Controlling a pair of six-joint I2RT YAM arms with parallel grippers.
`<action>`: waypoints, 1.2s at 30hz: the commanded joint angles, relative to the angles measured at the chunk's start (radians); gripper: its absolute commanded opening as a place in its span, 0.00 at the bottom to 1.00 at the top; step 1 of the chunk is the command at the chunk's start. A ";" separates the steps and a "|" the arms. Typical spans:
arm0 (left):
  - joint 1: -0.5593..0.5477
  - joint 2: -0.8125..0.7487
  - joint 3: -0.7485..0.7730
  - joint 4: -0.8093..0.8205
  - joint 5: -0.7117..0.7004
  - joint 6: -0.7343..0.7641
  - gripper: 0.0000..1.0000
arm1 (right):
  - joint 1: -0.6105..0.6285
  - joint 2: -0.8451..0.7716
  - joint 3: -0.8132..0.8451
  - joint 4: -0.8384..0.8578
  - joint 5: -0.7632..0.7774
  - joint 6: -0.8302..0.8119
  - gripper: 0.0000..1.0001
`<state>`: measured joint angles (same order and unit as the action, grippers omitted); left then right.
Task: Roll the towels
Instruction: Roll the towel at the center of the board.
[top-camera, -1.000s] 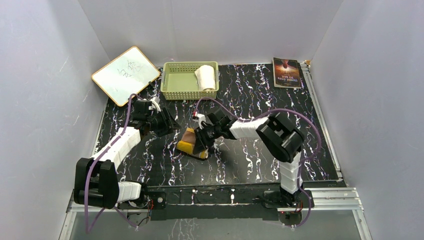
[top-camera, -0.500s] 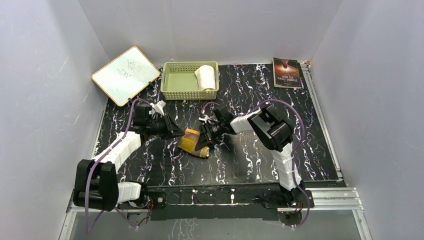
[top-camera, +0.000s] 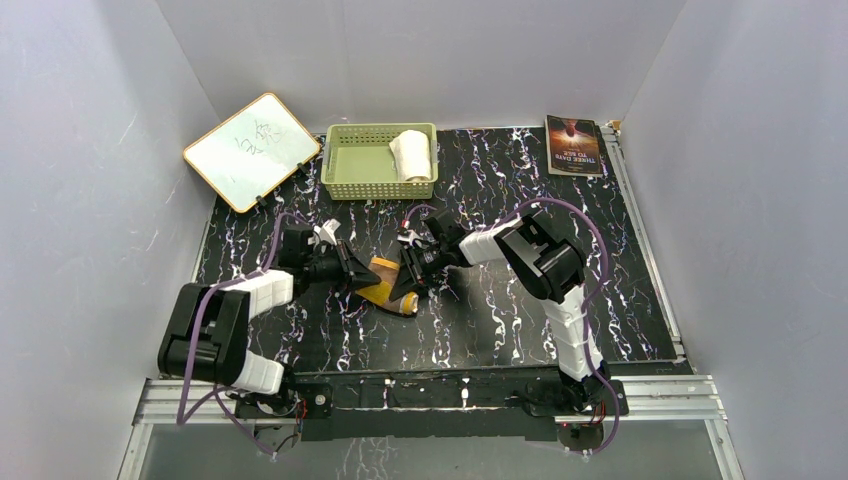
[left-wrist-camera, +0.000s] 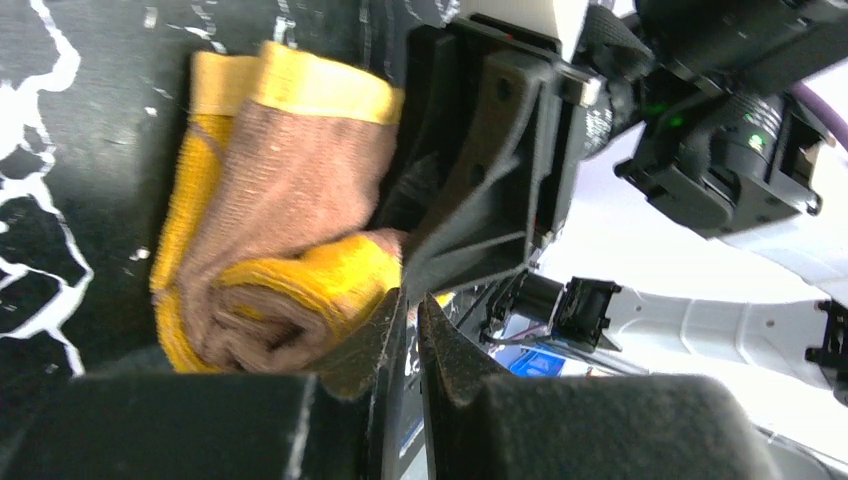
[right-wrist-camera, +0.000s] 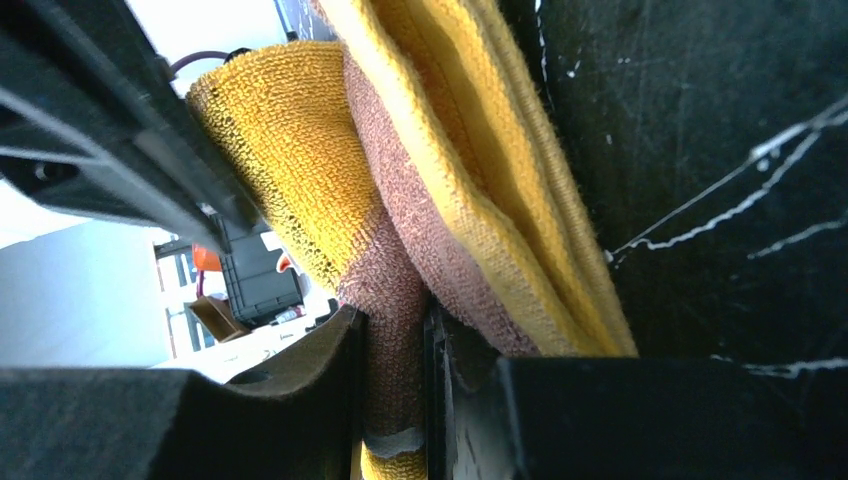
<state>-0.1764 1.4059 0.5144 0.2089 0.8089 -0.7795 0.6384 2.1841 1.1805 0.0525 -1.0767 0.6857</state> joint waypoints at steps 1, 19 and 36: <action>-0.003 0.067 -0.059 0.174 -0.045 -0.099 0.08 | -0.005 0.039 -0.016 -0.111 0.253 -0.077 0.17; -0.005 0.209 -0.077 0.151 -0.173 -0.005 0.06 | 0.157 -0.185 0.086 -0.344 0.885 -0.421 0.46; -0.009 0.211 -0.061 0.110 -0.179 0.032 0.05 | 0.280 -0.593 -0.301 0.182 1.040 -0.869 0.70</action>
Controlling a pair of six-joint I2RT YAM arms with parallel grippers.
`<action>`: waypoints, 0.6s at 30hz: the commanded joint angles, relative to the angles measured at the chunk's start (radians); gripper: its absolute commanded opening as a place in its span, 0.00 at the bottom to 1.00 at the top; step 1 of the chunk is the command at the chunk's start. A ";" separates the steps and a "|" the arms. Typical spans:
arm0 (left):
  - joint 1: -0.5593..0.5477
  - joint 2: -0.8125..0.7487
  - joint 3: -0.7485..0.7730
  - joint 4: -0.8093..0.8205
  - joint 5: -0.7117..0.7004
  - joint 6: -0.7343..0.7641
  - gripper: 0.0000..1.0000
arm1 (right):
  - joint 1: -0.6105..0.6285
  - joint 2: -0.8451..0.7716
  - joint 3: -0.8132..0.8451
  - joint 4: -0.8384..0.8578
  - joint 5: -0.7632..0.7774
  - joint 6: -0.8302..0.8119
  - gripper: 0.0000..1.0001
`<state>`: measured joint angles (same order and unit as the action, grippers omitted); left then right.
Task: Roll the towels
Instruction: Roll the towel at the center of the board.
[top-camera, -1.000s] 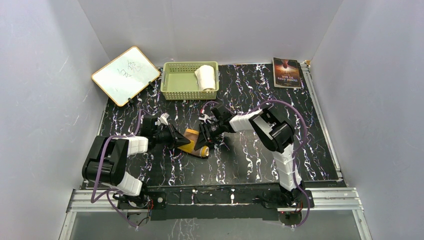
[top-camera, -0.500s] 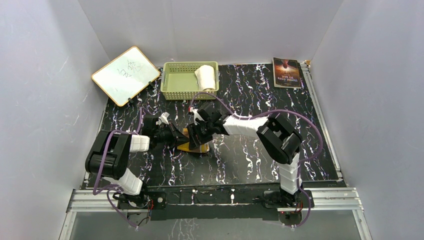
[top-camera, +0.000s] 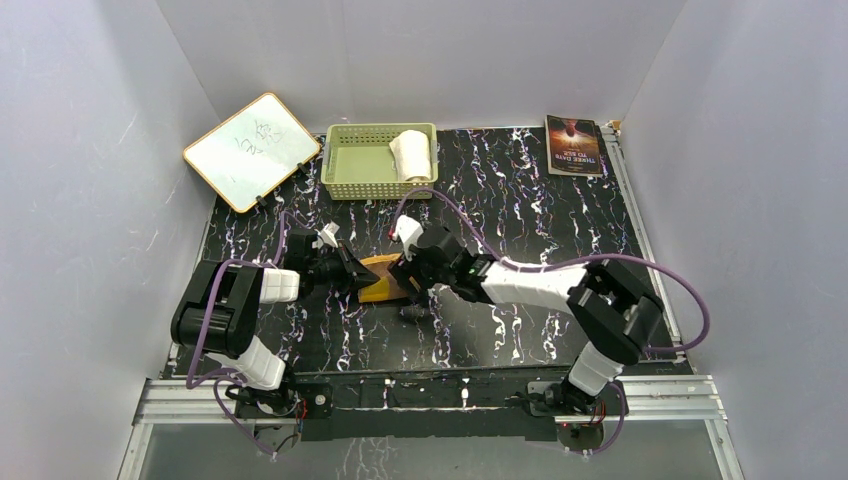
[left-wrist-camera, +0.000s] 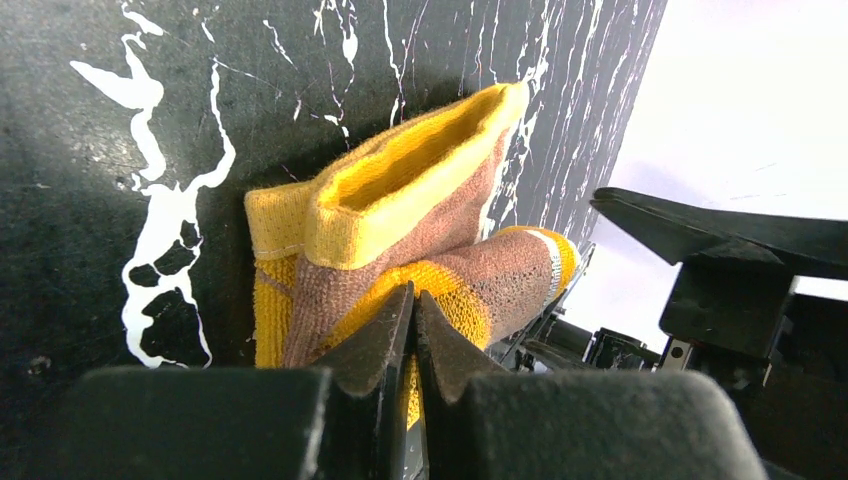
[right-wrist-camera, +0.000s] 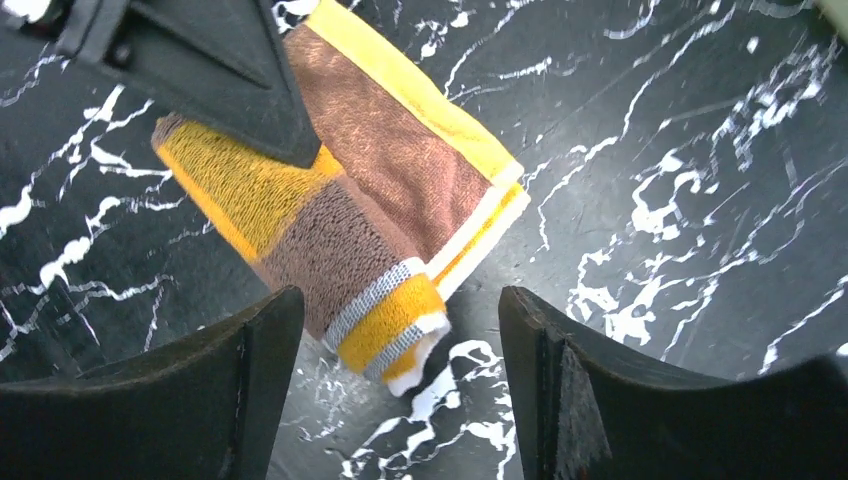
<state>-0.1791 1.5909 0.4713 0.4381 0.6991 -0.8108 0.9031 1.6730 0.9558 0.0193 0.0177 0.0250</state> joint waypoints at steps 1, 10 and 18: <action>-0.006 0.029 -0.016 -0.120 -0.067 0.064 0.05 | 0.019 -0.090 -0.107 0.227 -0.126 -0.265 0.77; -0.006 0.031 -0.008 -0.134 -0.066 0.070 0.05 | 0.082 -0.087 -0.215 0.349 -0.207 -0.577 0.75; -0.006 0.032 -0.004 -0.143 -0.066 0.077 0.05 | 0.112 -0.057 -0.268 0.532 -0.145 -0.710 0.74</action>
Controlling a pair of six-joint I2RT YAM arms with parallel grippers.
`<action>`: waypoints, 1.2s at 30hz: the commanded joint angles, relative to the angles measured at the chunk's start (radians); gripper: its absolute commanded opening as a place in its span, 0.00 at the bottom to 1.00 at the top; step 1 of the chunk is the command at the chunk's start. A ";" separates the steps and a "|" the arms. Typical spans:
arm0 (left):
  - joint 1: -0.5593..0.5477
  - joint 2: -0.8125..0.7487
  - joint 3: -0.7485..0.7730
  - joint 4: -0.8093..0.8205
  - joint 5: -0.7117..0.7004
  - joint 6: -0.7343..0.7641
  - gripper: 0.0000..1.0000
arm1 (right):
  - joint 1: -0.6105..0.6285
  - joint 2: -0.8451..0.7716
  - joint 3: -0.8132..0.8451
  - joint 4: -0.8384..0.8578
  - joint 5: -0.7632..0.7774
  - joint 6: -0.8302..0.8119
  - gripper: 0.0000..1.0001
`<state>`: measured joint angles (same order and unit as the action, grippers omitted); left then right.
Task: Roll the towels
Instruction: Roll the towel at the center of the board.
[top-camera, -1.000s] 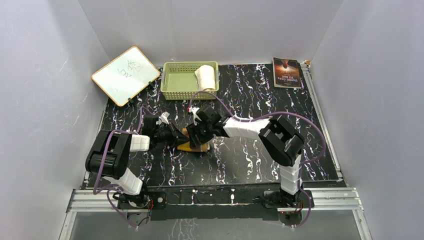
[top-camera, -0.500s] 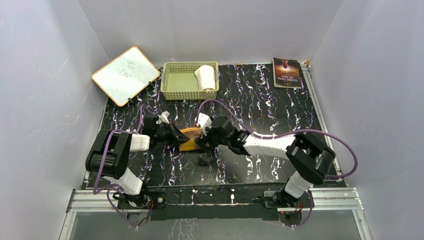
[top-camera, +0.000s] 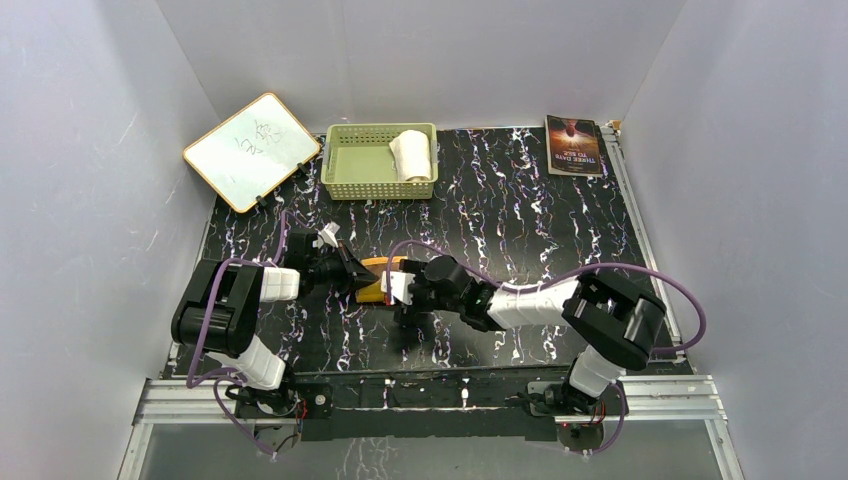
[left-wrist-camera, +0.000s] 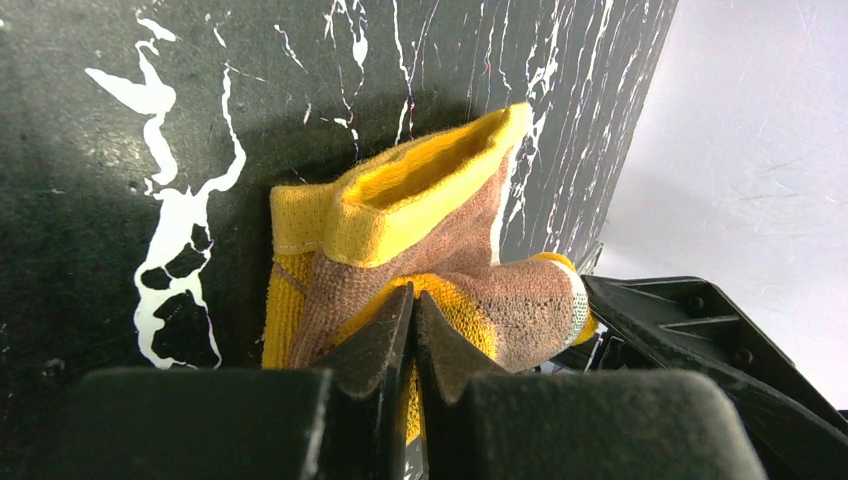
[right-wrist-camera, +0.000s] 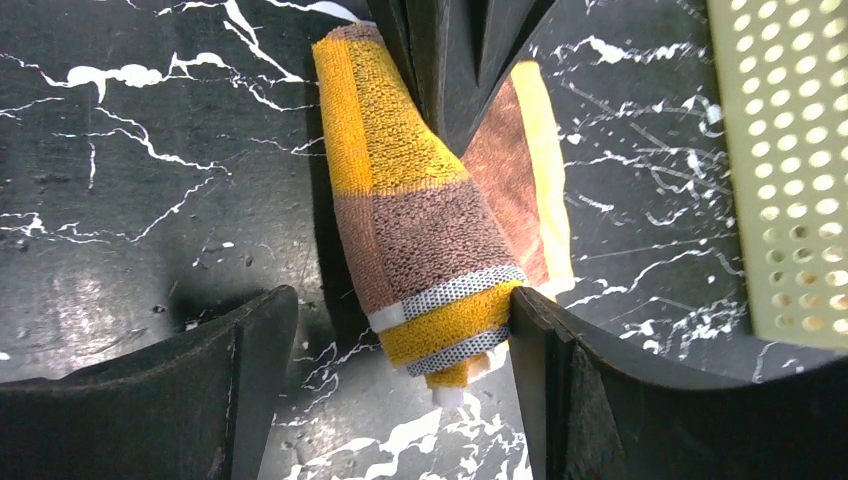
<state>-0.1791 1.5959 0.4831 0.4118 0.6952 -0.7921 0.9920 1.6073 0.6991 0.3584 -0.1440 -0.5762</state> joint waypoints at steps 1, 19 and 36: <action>-0.006 0.028 -0.014 -0.117 -0.063 0.060 0.05 | 0.029 0.011 -0.015 0.211 0.025 -0.120 0.74; -0.007 0.039 -0.009 -0.128 -0.059 0.071 0.04 | 0.052 0.105 0.042 0.107 -0.024 -0.260 0.74; -0.007 0.028 -0.002 -0.146 -0.069 0.079 0.04 | 0.023 0.222 0.092 0.064 0.042 -0.254 0.54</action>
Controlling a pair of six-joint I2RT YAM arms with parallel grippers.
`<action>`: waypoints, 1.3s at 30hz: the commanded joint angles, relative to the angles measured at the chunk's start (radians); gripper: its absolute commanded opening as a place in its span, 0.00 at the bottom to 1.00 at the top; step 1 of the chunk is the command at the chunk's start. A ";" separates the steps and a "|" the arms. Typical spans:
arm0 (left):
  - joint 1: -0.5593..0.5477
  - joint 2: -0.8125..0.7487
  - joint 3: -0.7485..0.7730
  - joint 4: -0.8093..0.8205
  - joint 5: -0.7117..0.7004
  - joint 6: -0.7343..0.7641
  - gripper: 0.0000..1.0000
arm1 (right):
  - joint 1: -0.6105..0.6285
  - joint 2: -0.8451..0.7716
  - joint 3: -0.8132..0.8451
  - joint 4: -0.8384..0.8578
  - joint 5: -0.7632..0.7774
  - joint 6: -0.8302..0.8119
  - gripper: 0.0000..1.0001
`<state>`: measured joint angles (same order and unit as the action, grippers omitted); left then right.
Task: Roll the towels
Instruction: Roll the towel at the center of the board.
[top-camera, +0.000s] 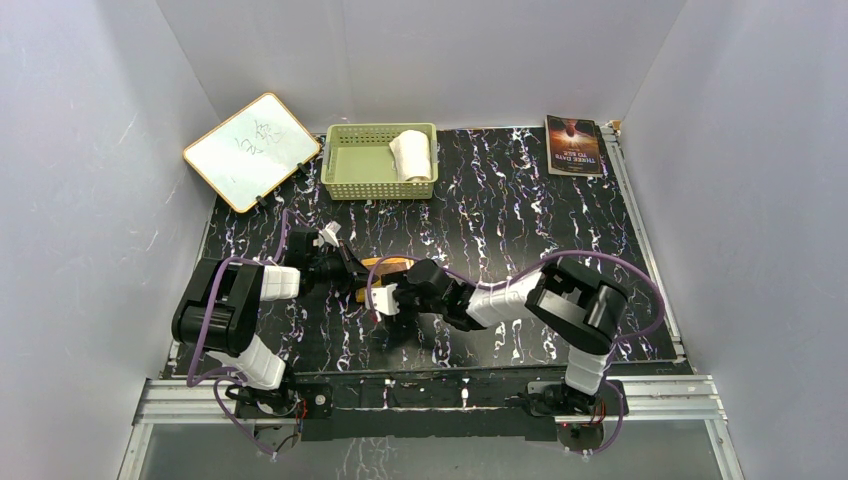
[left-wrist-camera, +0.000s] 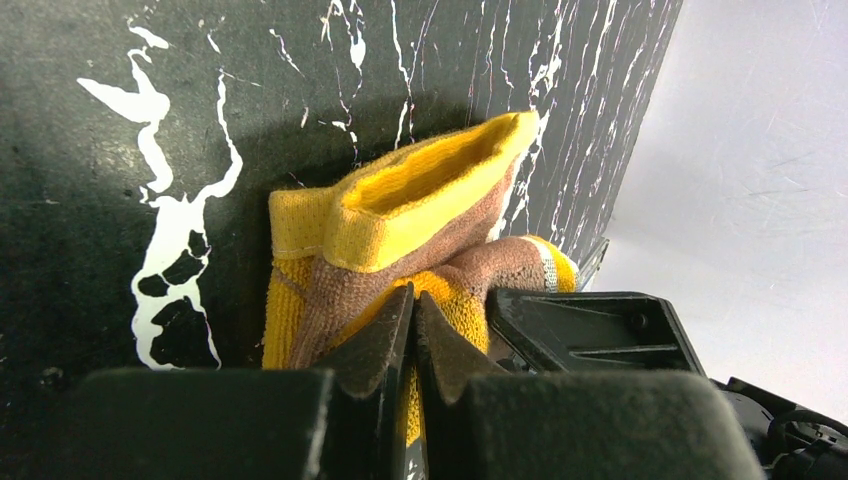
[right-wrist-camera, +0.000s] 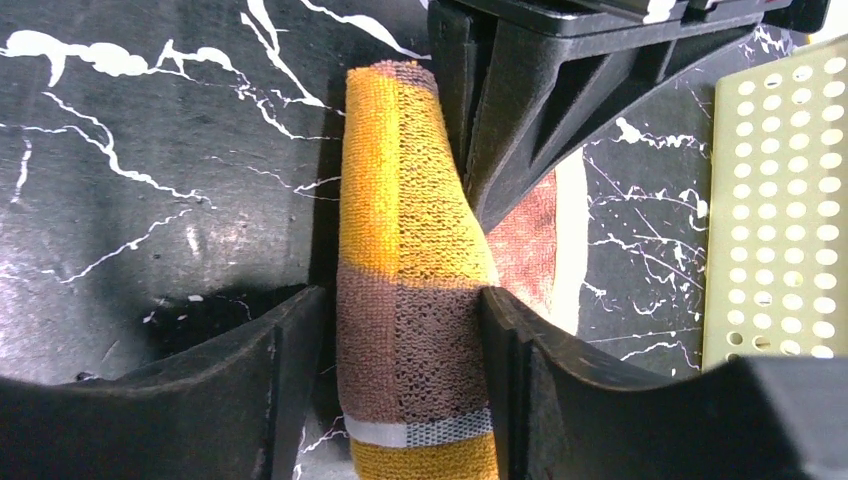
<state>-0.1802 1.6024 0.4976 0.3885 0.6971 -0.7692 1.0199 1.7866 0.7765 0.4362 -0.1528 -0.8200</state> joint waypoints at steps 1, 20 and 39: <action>-0.007 0.023 -0.015 -0.124 -0.070 0.057 0.04 | -0.005 0.043 0.012 -0.007 0.054 -0.008 0.51; 0.035 -0.294 0.209 -0.548 -0.238 0.174 0.08 | -0.088 0.022 0.218 -0.359 -0.290 0.253 0.15; 0.070 -0.401 0.224 -0.639 -0.180 0.192 0.11 | -0.350 0.491 0.731 -0.371 -0.868 1.045 0.11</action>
<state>-0.1146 1.2213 0.7532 -0.2573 0.4507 -0.5598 0.7025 2.2082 1.4731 -0.0429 -0.9077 0.0029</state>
